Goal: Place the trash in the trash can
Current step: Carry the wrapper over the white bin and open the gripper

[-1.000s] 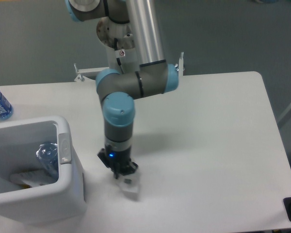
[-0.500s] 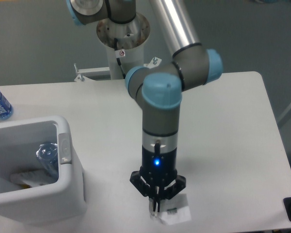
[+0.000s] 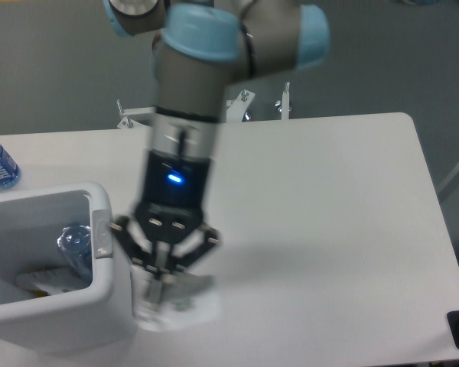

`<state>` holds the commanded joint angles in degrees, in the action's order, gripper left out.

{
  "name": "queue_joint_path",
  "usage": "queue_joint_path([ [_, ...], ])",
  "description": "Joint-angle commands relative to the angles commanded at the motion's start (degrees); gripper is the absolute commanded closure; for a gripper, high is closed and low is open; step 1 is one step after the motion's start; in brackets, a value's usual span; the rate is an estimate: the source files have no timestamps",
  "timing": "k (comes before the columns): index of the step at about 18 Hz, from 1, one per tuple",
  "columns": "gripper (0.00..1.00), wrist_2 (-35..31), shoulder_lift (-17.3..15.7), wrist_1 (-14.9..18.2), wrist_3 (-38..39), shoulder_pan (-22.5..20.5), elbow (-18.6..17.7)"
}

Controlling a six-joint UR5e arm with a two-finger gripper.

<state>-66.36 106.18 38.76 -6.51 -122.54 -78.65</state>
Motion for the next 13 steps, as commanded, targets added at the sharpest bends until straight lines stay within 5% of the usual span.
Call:
queue_joint_path([
  [5,1.0,-0.2,-2.4,0.1,-0.2,4.6,-5.1],
  [6,0.84,-0.1,-2.4,0.0,-0.3,4.9,-5.7],
  [8,0.01,-0.3,-2.0,-0.1,-1.5,4.9,-6.4],
  [13,0.0,-0.5,-2.2,0.0,-1.5,4.8,-5.9],
])
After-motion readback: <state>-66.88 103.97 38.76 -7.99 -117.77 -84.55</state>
